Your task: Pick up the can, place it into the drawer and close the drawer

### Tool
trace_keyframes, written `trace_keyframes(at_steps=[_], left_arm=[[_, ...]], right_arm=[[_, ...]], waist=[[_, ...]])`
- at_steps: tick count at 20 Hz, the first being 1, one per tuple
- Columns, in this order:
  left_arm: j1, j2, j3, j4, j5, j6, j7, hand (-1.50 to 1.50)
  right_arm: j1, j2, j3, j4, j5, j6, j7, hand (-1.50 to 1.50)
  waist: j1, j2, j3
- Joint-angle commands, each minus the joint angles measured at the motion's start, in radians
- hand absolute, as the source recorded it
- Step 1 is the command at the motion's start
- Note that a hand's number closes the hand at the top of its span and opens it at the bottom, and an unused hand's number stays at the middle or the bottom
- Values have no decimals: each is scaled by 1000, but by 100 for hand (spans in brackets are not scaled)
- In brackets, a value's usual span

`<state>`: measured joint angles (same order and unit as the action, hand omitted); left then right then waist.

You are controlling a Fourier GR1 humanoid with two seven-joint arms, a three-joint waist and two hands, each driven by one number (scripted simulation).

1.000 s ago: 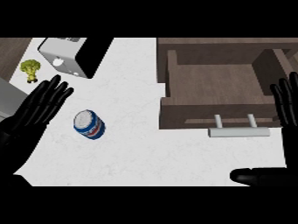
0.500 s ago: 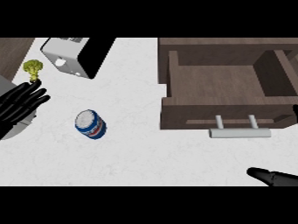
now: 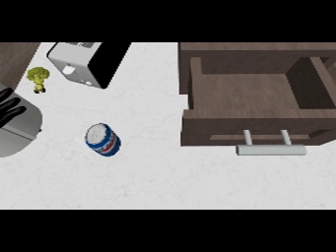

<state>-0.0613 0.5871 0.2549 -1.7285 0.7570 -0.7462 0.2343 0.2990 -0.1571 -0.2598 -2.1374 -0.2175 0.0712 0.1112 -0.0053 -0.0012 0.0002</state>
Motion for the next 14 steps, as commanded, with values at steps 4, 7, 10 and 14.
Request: trace_keyframes(at_steps=[4, 7, 10, 14], left_arm=[[16, 31, 28, 3, 171, 46, 138, -150], [-48, 30, -31, 9, 259, 150, 233, -150], [-113, 42, -29, 66, 290, 152, 276, -150], [-36, -38, -59, 34, 237, 158, 274, -150]], right_arm=[[77, 12, -69, -68, -72, 72, 9, -150], [93, 26, -72, -8, -59, 112, -66, -150], [89, 21, -120, -8, -94, 129, -56, -150], [130, 30, -147, -46, -127, 168, -42, -150]], waist=[[1, -1, 0], [-2, 0, 1], [-3, 0, 0], [-1, 0, 0]])
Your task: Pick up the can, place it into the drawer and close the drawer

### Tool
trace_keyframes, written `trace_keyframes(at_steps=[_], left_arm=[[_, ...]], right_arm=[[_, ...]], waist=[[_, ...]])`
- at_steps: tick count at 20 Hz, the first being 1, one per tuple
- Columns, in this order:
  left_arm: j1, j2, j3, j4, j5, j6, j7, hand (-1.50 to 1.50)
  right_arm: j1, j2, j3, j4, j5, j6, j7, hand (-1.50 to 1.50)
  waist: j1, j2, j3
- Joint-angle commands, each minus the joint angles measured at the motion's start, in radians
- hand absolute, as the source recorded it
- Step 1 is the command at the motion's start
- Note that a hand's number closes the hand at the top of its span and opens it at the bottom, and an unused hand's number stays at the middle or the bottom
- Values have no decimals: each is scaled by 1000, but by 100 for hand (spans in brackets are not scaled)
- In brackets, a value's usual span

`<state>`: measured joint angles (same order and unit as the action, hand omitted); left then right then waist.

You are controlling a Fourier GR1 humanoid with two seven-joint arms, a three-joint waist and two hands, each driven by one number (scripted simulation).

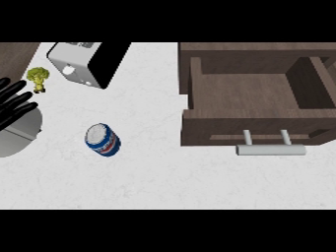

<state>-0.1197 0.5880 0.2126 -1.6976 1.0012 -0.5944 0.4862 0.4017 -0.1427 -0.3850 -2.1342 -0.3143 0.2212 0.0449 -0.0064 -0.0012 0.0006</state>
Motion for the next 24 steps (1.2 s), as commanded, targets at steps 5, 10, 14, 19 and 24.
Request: trace_keyframes(at_steps=[5, 10, 14, 19, 24], left_arm=[[-95, -110, -68, 74, -85, 64, 30, -150], [-98, -168, -100, 113, -193, 52, 5, -150], [-99, -227, -110, 152, -298, 30, -59, -150], [-61, -304, -155, 232, -484, -2, -189, -150], [-121, -299, -102, 373, -556, -31, -279, -150]], right_arm=[[60, 9, -97, 7, -66, 114, -39, -150], [90, 7, -143, -59, -125, 146, 21, -150], [-39, -22, -156, 30, -91, 114, 53, -150], [49, 27, -180, -21, -116, 171, 34, -150], [12, 30, -208, -19, -121, 178, 74, -150]], waist=[[-5, 0, 0], [-6, 1, -1], [1, 1, -1], [-4, 1, -1], [-4, 2, -1]])
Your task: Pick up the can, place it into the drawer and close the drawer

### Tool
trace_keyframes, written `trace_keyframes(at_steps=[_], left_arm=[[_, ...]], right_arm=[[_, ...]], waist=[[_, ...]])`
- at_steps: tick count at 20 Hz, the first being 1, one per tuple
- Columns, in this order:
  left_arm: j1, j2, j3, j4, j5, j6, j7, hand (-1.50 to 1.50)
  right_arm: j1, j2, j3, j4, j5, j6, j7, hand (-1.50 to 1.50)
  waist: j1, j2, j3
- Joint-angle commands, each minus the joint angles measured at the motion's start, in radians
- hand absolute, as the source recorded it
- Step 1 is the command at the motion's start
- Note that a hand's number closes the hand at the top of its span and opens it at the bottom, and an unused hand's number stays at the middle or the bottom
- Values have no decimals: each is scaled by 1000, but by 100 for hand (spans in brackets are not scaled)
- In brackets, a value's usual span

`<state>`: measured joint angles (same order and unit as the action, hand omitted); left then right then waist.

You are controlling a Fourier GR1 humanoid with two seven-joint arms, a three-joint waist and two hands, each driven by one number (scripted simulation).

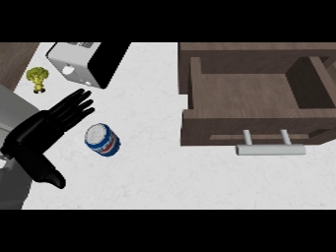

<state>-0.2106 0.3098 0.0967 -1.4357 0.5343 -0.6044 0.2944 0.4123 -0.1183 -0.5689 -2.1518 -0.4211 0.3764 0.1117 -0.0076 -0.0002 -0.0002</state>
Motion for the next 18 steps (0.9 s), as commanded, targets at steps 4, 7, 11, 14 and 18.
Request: trace_keyframes(at_steps=[4, 7, 11, 14, 18], left_arm=[[-30, -60, -12, 218, -240, -25, -249, -150], [-52, -37, 20, 295, -268, -23, -307, -150], [-79, -19, 39, 468, -350, -41, -459, -150], [-69, -20, 29, 495, -395, -22, -513, -150], [-175, 10, 42, 708, -448, -35, -584, -150]], right_arm=[[14, -12, -80, 34, -64, 77, -20, -150], [5, 65, -22, -11, 35, 45, -5, -150], [-16, 24, -69, 29, -3, 82, -14, -150], [-16, 29, -57, -58, -30, 36, 63, -150], [30, 59, -89, 27, -9, 132, -29, -150]], waist=[[-4, 1, 0], [0, 1, 0], [-3, 2, 0], [-1, 1, -1], [-9, 3, -1]])
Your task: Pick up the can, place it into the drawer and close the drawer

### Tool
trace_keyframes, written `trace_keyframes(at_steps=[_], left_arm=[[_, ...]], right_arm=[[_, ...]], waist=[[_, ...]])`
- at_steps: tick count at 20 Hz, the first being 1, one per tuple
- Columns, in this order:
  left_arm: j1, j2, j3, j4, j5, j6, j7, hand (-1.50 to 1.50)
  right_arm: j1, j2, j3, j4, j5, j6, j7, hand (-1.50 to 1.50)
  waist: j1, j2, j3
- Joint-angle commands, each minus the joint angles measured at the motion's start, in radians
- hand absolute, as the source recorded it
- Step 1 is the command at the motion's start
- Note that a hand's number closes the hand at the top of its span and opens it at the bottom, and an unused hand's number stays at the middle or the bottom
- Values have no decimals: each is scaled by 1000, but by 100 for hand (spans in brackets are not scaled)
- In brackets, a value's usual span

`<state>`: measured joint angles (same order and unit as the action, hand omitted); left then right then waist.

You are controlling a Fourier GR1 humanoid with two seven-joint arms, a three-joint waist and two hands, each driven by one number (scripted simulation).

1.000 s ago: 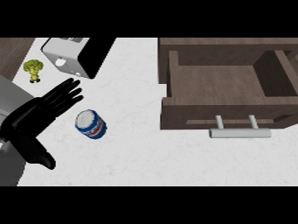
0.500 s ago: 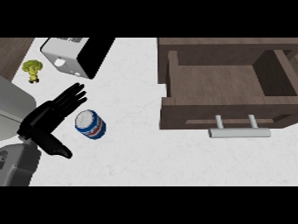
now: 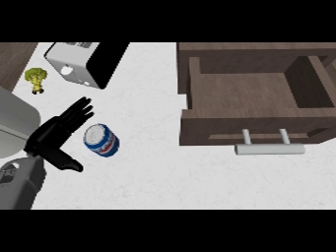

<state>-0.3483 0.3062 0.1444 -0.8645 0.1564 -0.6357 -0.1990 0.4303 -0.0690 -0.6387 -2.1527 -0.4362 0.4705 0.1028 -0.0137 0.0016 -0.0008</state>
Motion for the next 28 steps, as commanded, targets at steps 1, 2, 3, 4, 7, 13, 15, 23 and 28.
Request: trace_keyframes(at_steps=[1, 2, 3, 4, 7, 13, 15, 23, 28], left_arm=[[-17, -3, -11, 169, -90, 6, -150, -150], [-47, 18, -9, 229, -109, -24, -205, -150], [-6, 37, -7, 205, -108, -39, -222, -150], [-105, 26, -9, 305, -140, -9, -232, -150], [-111, 13, -10, 377, -154, -25, -284, -150], [-148, -24, -30, 501, -210, 13, -377, -150], [-191, -27, -33, 562, -230, 23, -400, -150], [-233, -31, 18, 640, -173, -40, -344, -150], [-263, -44, 29, 631, -149, -94, -310, 150]], right_arm=[[15, -38, -51, -18, -95, 25, 53, -150], [-11, -1, -8, -1, -14, 31, 23, -150], [22, -3, -45, -50, -56, 21, 53, -150], [-53, -26, -23, -31, -40, -13, 69, -150], [-60, 4, -19, 16, 19, 12, 33, -150], [7, -20, -92, -40, -128, 48, 97, -150], [-49, 37, -16, -48, 6, 19, 74, -150], [-21, 17, -75, -81, -76, 44, 111, -150], [-31, 28, -67, -49, -77, 68, 114, -150]], waist=[[-5, 1, 0], [-3, 2, 0], [-1, 0, 0], [-4, 3, -1], [-2, 3, 0], [-12, 3, -1], [-14, 8, -2], [-12, 5, -1], [-4, 4, -1]])
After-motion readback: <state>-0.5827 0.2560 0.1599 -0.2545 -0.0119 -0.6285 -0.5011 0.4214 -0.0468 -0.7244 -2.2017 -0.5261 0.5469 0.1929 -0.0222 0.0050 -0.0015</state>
